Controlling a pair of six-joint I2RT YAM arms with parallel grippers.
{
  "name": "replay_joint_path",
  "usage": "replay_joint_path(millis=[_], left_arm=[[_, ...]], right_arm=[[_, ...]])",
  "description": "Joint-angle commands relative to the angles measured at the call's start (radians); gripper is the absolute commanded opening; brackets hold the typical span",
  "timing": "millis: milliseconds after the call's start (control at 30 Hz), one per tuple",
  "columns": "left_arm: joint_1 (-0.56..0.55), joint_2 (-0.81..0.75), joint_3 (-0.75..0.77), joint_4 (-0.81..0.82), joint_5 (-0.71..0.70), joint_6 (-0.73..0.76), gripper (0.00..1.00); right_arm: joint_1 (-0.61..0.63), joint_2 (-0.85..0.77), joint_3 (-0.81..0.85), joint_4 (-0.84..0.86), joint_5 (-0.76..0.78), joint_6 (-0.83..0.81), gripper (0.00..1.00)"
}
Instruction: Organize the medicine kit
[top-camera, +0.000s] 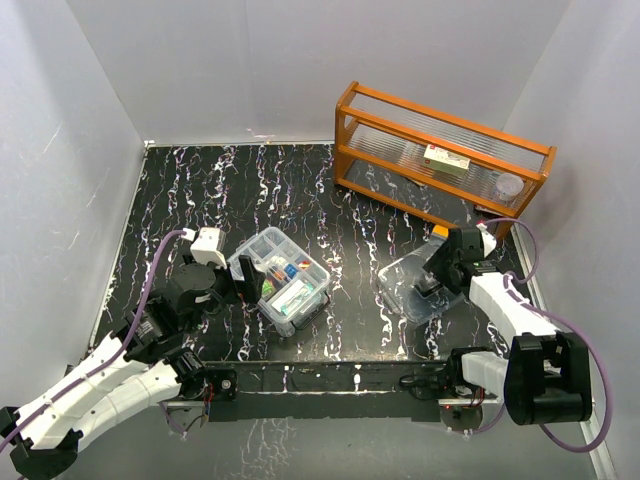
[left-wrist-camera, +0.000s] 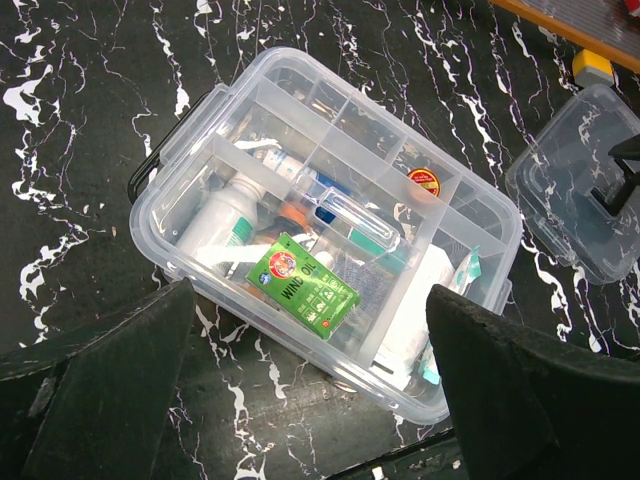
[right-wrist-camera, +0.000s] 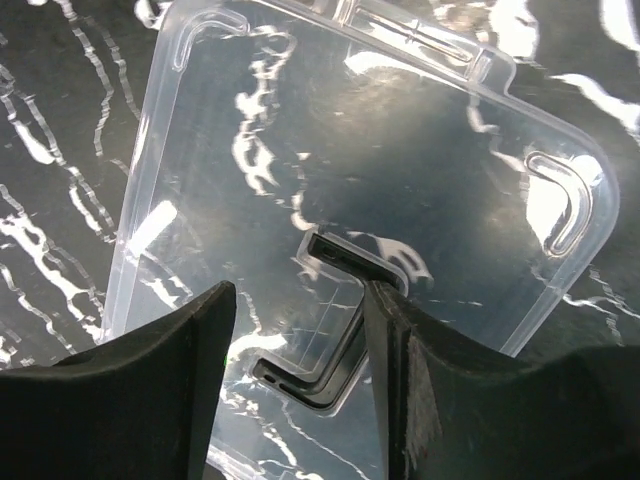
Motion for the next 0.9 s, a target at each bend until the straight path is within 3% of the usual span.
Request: replay_joint_path(millis=[0,200,367,433,633,867], left_arm=[[-0.002,0.009,0.022,0.011,-0.005,0.005,0.99],[-0.003,0.029,0.026,0.026,-0.004,0.014,0.99],[-0.002,0.05,0.041,0.03,-0.001,0.021,0.99],[-0.002,0.055,0.044,0.032,0.002,0.023,0.99],[-0.002,0.05,0.043,0.028,0.0,0.029,0.99],[-0.003,0.05,0.034,0.036,0.004,0.031,0.99]], right_arm=[[0.004,0.072,-0.022,0.062,-0.225,-0.107,0.49],[0.107,0.132,0.039,0.065,-0.252,-0.169,0.44],[0.189,0.128,0.129,-0.032,-0.063,-0.122,0.45],[0.189,0.09,0.145,-0.077,0.021,-0.082,0.48],[0.189,-0.052,0.124,-0.199,0.184,0.063,0.74],[0.189,-0.109,0.073,-0.241,0.215,0.207,0.68]])
